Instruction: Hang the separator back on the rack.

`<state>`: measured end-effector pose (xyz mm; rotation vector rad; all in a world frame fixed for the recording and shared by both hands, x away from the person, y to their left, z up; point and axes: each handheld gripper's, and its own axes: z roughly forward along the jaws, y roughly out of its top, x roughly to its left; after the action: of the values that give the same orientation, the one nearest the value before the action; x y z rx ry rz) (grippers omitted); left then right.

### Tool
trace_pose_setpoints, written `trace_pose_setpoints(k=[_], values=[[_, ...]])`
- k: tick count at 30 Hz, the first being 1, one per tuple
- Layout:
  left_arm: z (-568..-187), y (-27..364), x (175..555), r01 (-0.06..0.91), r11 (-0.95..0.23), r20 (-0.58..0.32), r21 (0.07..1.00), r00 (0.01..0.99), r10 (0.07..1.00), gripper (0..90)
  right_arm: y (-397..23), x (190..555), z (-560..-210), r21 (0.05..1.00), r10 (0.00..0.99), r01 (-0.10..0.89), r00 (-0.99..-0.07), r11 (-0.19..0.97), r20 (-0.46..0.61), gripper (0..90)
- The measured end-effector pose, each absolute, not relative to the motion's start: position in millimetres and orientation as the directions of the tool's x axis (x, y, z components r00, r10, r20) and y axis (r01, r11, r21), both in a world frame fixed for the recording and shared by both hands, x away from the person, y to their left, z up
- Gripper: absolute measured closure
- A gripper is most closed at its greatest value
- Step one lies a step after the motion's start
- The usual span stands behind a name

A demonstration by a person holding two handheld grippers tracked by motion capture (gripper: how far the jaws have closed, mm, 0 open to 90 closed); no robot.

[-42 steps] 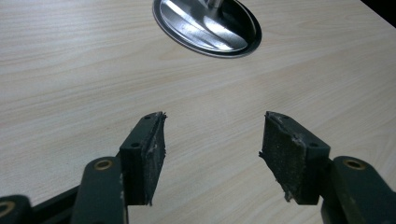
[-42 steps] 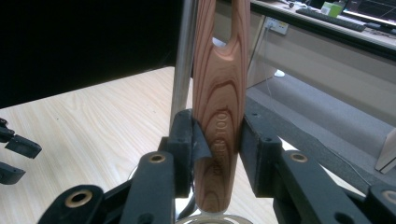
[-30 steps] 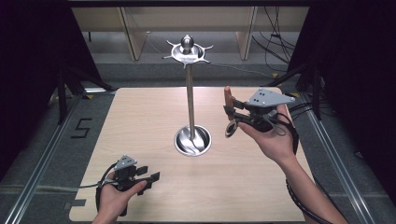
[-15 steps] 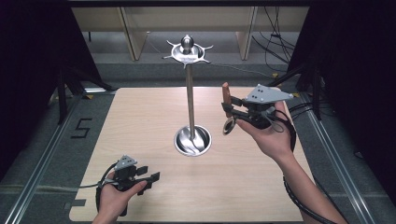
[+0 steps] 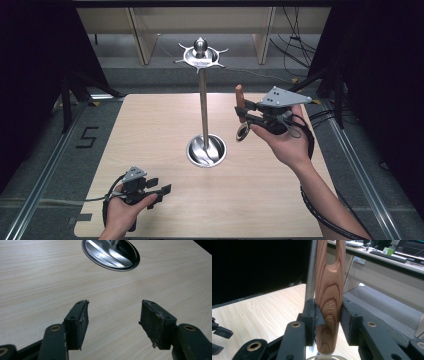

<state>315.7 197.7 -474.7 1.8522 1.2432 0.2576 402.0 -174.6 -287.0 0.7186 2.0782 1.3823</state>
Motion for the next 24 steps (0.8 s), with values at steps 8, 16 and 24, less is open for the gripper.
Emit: trace_pose_setpoints(k=[8,16,24], values=[[-475,197,316,0.653,-0.127,-0.278,0.747,0.48,0.832,38.6,-173,405,-282,0.934,0.682,0.123,-0.715,0.335,-0.15,68.3],[-475,197,316,0.656,-0.126,-0.281,0.744,0.479,0.832,38.6,-169,407,-277,0.941,0.689,0.123,-0.712,0.314,-0.137,68.3],[-475,197,316,0.654,-0.125,-0.281,0.746,0.48,0.831,38.6,-167,409,-272,0.941,0.681,0.117,-0.719,0.317,-0.14,68.3]])
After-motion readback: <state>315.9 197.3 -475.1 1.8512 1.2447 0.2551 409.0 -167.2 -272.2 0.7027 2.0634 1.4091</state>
